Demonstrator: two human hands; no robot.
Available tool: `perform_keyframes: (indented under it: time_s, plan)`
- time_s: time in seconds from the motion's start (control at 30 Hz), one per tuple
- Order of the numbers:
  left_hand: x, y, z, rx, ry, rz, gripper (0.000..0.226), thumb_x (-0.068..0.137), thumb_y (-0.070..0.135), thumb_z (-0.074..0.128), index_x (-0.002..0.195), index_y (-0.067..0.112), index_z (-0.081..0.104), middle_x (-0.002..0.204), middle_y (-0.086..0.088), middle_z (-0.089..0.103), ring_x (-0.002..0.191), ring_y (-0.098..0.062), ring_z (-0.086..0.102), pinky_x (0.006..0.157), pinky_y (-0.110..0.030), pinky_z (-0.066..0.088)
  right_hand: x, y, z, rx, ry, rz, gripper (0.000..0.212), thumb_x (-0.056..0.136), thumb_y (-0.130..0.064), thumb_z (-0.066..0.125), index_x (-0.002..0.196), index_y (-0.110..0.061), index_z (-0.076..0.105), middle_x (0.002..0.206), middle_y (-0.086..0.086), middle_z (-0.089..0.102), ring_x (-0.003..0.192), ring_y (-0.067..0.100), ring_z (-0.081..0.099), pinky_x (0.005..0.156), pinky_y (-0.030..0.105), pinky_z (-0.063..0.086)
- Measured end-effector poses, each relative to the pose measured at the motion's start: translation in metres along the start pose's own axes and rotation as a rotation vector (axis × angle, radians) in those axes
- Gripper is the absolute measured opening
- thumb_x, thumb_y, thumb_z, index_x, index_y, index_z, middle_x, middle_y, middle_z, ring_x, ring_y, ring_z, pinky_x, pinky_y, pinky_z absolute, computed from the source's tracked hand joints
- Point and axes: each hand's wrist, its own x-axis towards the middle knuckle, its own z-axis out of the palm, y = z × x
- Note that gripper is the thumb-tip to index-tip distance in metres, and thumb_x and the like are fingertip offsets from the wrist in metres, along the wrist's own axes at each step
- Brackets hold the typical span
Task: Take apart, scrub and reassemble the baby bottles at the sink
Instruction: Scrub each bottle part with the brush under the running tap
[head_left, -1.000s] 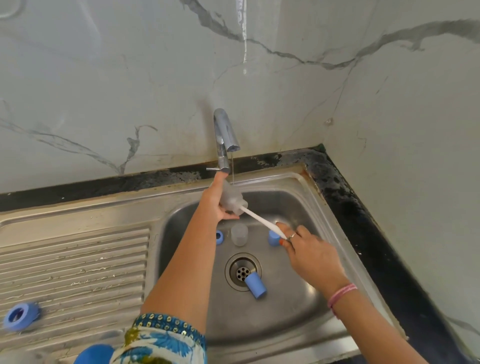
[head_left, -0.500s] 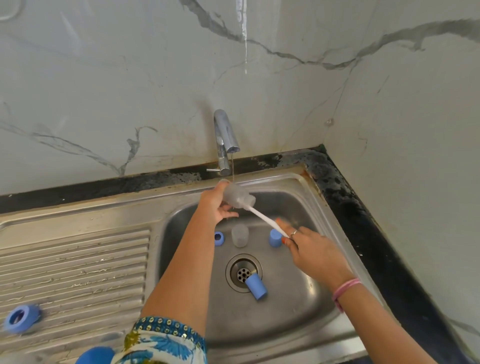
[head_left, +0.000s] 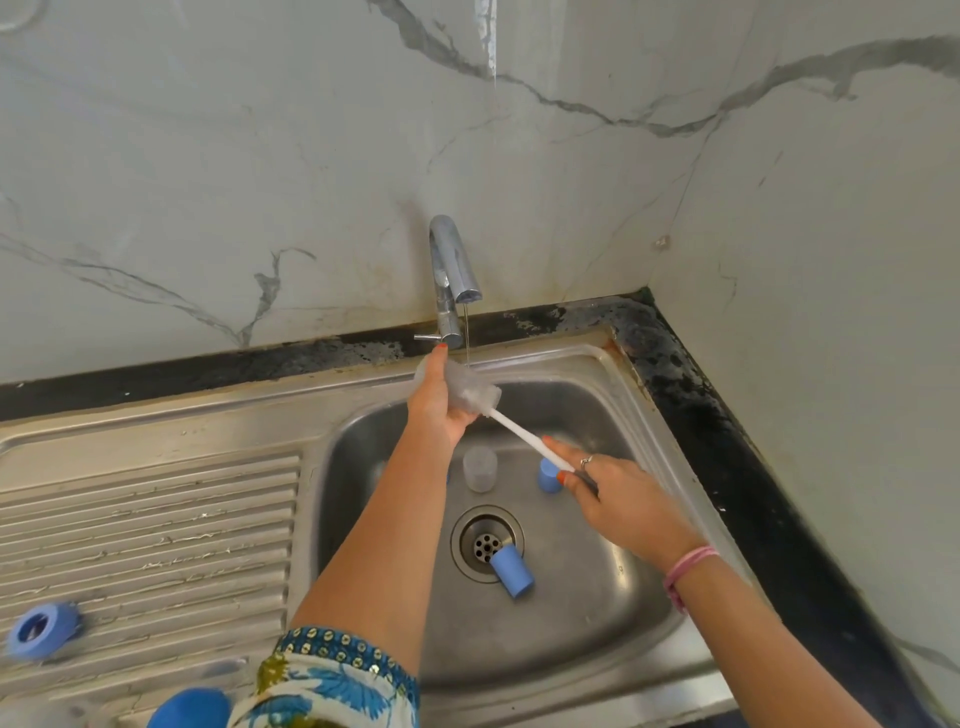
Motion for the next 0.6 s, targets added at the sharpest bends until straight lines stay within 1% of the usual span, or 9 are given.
perform_keyframes:
  time_s: [0.07,0.13,0.17,0.27,0.33,0.4,0.47,0.53,0.6]
  plan:
    - [0.003,0.004,-0.003,-0.042,0.025,0.039,0.066,0.078,0.045,0.076,0.127,0.015,0.044,0.113,-0.012,0.059,0.099,-0.029,0.062,0.066,-0.045,0.056,0.001,0.002,-0.007,0.026,-0.018,-0.059,0.047,0.1,-0.036,0.046,0.138,-0.059,0.03,0.073,-0.01,0.05,0.06,0.007,0.049,0.056,0.022,0.045]
    - [0.004,0.01,-0.009,-0.127,-0.007,0.058,0.07,0.079,0.045,0.075,0.133,0.015,0.042,0.119,-0.015,0.058,0.101,-0.031,0.063,0.066,-0.048,0.058,0.003,0.007,-0.019,0.027,0.022,-0.12,0.046,0.1,-0.035,0.048,0.139,-0.057,0.035,0.071,-0.01,0.051,0.057,0.006,0.045,0.054,0.018,0.038]
    - [0.005,0.013,-0.011,-0.138,-0.025,0.06,0.069,0.08,0.044,0.075,0.133,0.015,0.042,0.119,-0.016,0.058,0.101,-0.032,0.064,0.063,-0.048,0.059,0.005,0.008,-0.023,0.018,0.043,-0.129,0.046,0.1,-0.035,0.047,0.14,-0.056,0.035,0.075,-0.01,0.054,0.06,0.006,0.046,0.057,0.017,0.039]
    - [0.002,0.011,-0.009,-0.061,-0.068,0.039,0.067,0.08,0.042,0.075,0.129,0.011,0.042,0.115,-0.02,0.059,0.099,-0.035,0.065,0.059,-0.048,0.059,0.008,0.004,-0.022,-0.023,0.073,-0.062,0.048,0.101,-0.035,0.044,0.142,-0.056,0.028,0.094,-0.006,0.06,0.078,0.008,0.054,0.074,0.027,0.051]
    - [0.001,0.007,-0.007,-0.076,-0.091,0.023,0.064,0.081,0.039,0.074,0.128,0.011,0.041,0.114,-0.021,0.057,0.098,-0.036,0.063,0.06,-0.053,0.058,0.01,0.003,-0.02,-0.075,0.052,-0.061,0.049,0.102,-0.035,0.043,0.143,-0.055,0.027,0.095,-0.006,0.059,0.08,0.007,0.054,0.076,0.027,0.051]
    - [0.003,0.007,-0.01,-0.122,-0.075,0.003,0.062,0.083,0.039,0.072,0.129,0.012,0.04,0.115,-0.019,0.057,0.098,-0.035,0.063,0.063,-0.055,0.059,0.012,0.005,-0.026,-0.061,-0.003,-0.105,0.048,0.101,-0.035,0.045,0.142,-0.054,0.03,0.088,-0.013,0.056,0.073,0.002,0.05,0.068,0.016,0.043]
    - [0.004,0.007,-0.013,-0.149,-0.074,-0.007,0.061,0.085,0.038,0.071,0.131,0.01,0.041,0.116,-0.019,0.058,0.098,-0.034,0.063,0.066,-0.054,0.059,0.013,0.01,-0.034,-0.018,-0.002,-0.144,0.046,0.1,-0.034,0.049,0.138,-0.055,0.035,0.077,-0.022,0.055,0.068,-0.006,0.051,0.059,0.01,0.039]
    - [0.006,0.007,-0.013,-0.118,-0.108,-0.003,0.056,0.086,0.036,0.07,0.127,0.006,0.044,0.117,-0.021,0.058,0.099,-0.036,0.064,0.066,-0.055,0.059,0.013,0.013,-0.036,0.03,0.048,-0.127,0.045,0.099,-0.034,0.051,0.136,-0.056,0.039,0.07,-0.027,0.054,0.065,-0.008,0.051,0.055,0.01,0.04]
    - [0.007,0.005,-0.01,-0.088,-0.135,0.003,0.043,0.089,0.032,0.068,0.117,0.006,0.048,0.115,-0.023,0.058,0.097,-0.039,0.065,0.064,-0.059,0.057,0.013,0.011,-0.03,-0.01,0.071,-0.073,0.045,0.1,-0.034,0.049,0.137,-0.056,0.037,0.067,-0.02,0.05,0.057,0.0,0.047,0.05,0.012,0.036]
